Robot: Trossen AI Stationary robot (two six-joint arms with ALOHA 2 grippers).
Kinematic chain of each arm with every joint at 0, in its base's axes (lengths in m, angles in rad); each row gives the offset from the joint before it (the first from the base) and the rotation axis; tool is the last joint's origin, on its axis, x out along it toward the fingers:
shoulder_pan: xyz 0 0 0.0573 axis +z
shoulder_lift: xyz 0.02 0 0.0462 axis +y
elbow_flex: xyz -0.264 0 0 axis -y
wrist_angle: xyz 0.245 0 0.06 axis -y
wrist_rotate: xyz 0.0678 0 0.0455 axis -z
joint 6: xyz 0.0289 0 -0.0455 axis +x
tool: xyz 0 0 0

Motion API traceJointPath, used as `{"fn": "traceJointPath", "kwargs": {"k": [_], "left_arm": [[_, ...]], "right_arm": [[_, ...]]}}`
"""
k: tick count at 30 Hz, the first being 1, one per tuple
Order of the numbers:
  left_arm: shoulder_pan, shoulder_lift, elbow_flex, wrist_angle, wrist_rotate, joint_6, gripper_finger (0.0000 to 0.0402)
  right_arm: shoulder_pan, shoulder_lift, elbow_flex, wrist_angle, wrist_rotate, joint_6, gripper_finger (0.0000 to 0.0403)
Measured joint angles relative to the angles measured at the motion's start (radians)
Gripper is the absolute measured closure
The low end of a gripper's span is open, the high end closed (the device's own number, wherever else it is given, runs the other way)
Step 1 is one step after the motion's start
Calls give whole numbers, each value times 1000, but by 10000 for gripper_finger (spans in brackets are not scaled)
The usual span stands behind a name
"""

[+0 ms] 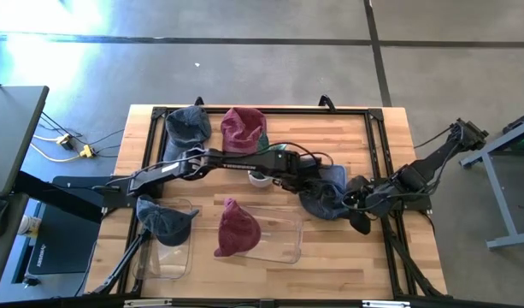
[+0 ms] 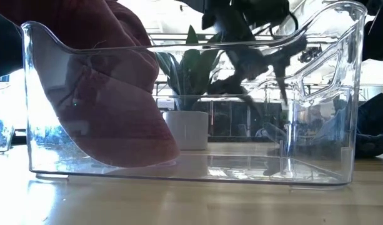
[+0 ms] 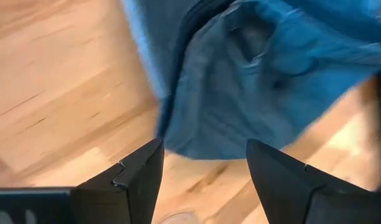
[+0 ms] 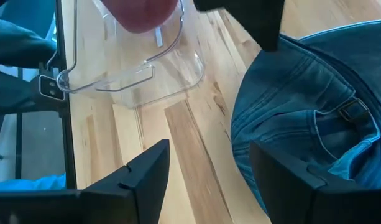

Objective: Pick & Place hat
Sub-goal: Put the right blue cap into the left transparent bin

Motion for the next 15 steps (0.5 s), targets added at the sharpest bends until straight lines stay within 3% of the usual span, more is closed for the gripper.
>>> {"fn": "traceJointPath", "kwargs": {"k": [15], "left_arm": [[0,68,-9,33,23,-45,177]], "right_arm": [[0,1,0,3,3,-41,194]]}}
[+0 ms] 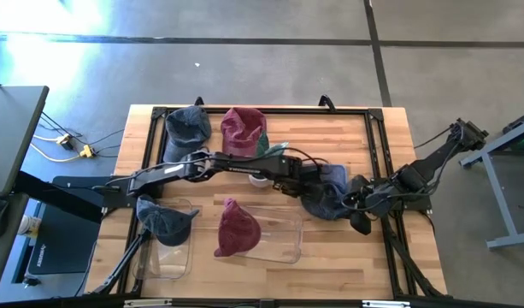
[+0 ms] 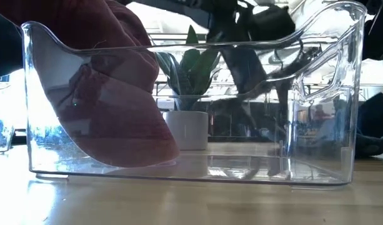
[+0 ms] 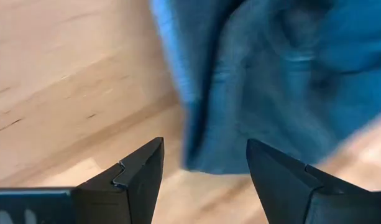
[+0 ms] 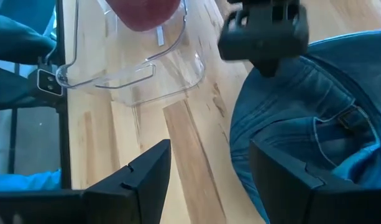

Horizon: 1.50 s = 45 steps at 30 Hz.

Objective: Pick & Place hat
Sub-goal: Put the right blue cap into the left transparent bin

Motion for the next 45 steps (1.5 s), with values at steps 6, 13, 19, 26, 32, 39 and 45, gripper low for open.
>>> {"fn": "traceJointPath", "kwargs": {"k": [6,13,19,26,32,39,45], "left_arm": [[0,-2,1,61,0,0,177],[0,-3,1,86,0,1,234],[-2,-3,1,87,0,49,338],[-20,-3,1,95,-30,75,386],[-26,-31,15,147,-38,105,395],[-41,-27,13,195,12,105,398],[-54,-92,15,75,-147,97,400]], "right_arm": [[0,0,-14,11,-5,-13,194],[-4,1,-149,131,-7,-1,216],[-47,18,-308,344,33,37,308],[-116,55,-415,413,92,120,391],[-155,61,-539,609,80,159,395],[-165,58,-619,636,68,285,401],[-164,64,-531,398,77,284,401]]}}
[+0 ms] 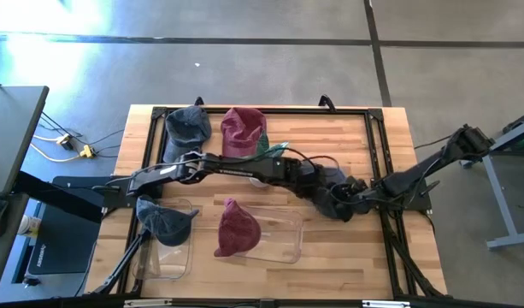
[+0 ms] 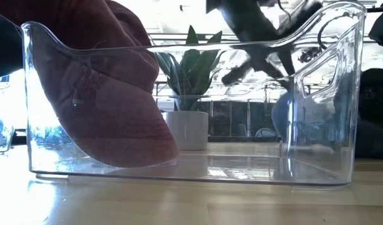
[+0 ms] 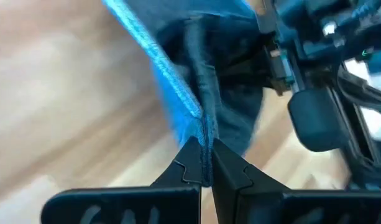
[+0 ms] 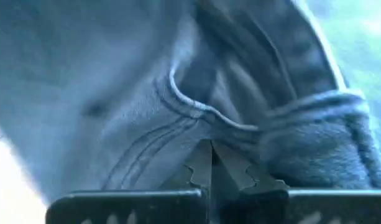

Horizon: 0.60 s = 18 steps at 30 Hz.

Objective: Pick & Place hat
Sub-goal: Put the right blue cap into the left transparent bin

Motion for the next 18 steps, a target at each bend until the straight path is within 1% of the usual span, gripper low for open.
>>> {"fn": "traceJointPath", "kwargs": {"k": [2,3,5,7,9,13,16,18], "left_arm": [[-2,-32,-4,-94,-52,1,400],[-5,-40,-5,-117,-75,4,400],[-5,-46,-1,-93,-104,9,400],[-5,-46,-2,-107,-119,18,400],[-5,-44,-3,-98,-107,31,400],[-9,-44,-3,-89,-34,34,400],[-19,-44,-4,-86,-32,35,400],[-21,-44,-5,-86,-41,37,401]], "right_arm": [[0,2,42,-101,23,-7,402],[0,4,62,-139,32,-17,402],[-2,5,97,-200,51,-40,402],[-2,4,132,-228,51,-82,402],[-1,4,176,-290,45,-109,402],[-2,2,284,-404,21,-165,402],[-2,3,331,-368,-27,-250,401],[-2,2,331,-282,-56,-312,402]]}}
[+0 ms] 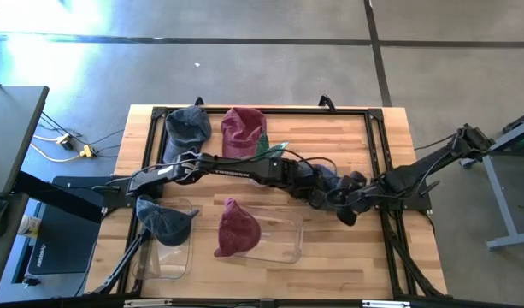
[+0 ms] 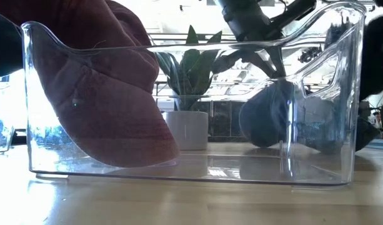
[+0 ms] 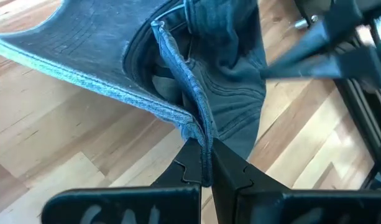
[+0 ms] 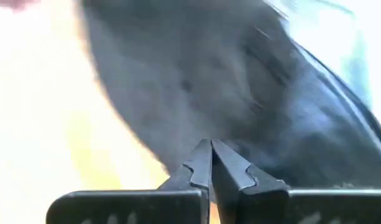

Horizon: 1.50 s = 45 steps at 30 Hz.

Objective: Pick & Place hat
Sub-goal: Put the right blue cap into the left transparent bin

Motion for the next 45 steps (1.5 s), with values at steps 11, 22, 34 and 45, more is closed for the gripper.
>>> {"fn": "traceJointPath", "kwargs": {"k": [11,22,34,45], "left_arm": [[-7,0,-1,38,56,22,401],[-24,1,-1,-53,59,23,401],[40,-19,0,-207,173,68,300],[39,-47,1,-134,169,-31,330]], "right_arm": [[-52,123,-207,371,31,98,402],[-8,217,-108,239,-8,189,402],[-63,155,44,115,-85,81,401],[-138,158,-41,124,-17,178,401]]}}
